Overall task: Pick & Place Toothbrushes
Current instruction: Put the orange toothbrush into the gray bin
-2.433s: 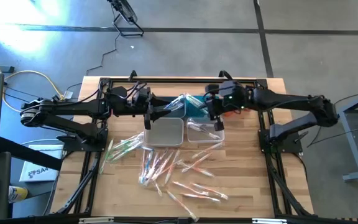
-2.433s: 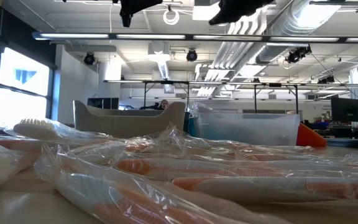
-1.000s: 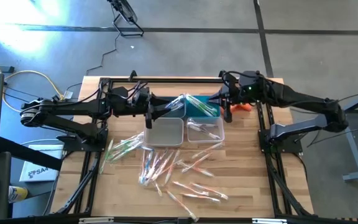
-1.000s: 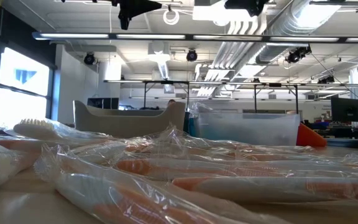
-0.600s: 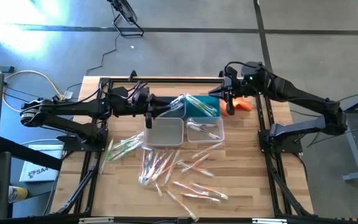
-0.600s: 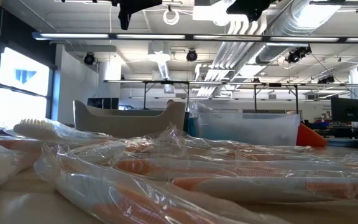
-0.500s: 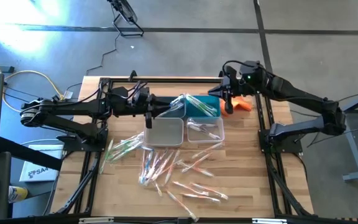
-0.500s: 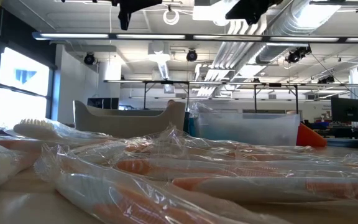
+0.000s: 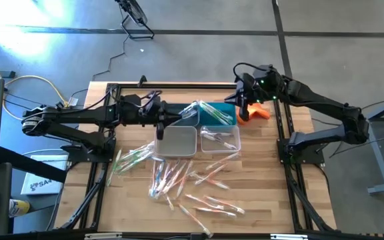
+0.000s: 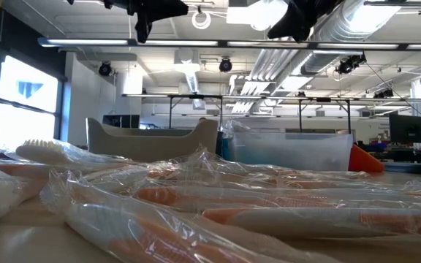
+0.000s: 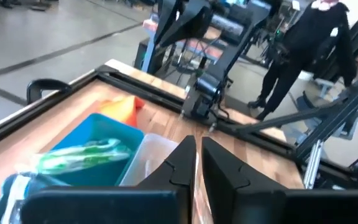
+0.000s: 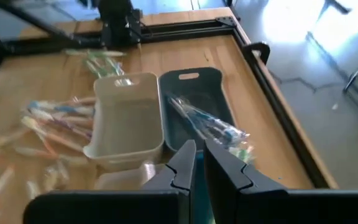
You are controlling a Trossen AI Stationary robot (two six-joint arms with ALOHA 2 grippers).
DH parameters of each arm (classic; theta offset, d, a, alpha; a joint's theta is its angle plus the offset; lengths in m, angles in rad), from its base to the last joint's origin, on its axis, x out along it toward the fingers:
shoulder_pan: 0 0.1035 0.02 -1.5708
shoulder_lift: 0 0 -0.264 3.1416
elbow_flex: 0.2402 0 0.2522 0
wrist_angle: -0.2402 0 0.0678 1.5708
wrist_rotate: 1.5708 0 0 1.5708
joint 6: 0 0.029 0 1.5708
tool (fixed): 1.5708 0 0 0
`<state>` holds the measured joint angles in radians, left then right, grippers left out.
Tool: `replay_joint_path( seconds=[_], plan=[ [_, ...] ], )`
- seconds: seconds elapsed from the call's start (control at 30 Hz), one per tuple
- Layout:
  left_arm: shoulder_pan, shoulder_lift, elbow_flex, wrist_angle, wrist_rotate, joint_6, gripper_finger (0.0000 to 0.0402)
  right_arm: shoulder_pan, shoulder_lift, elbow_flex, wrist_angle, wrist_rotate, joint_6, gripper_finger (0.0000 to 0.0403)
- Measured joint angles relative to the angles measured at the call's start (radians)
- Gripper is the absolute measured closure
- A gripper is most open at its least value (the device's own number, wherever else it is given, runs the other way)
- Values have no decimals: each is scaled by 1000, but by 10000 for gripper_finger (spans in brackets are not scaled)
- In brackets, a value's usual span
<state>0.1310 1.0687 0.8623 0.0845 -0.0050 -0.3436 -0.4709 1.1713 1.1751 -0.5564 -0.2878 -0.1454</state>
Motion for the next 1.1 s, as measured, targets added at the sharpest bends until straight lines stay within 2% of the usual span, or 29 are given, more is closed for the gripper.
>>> replay_joint_path(
  seconds=[0.13, 0.23, 0.5, 0.73, 1.1],
  plan=[
    [0, -28, 0, -22, 111, 57, 398, 7, 0, 0, 6, 1, 126, 380],
    [-1, -77, 1, -63, 150, 83, 399, 38, 0, 0, 39, 33, 174, 380],
    [0, -220, 1, -247, 151, 137, 401, 151, 0, 0, 164, 133, 230, 380],
    [0, -246, 1, -300, 155, 182, 401, 242, 0, 0, 214, 262, 252, 380],
    [0, -248, 1, -319, 231, 222, 401, 402, 0, 0, 210, 450, 354, 380]
  ],
)
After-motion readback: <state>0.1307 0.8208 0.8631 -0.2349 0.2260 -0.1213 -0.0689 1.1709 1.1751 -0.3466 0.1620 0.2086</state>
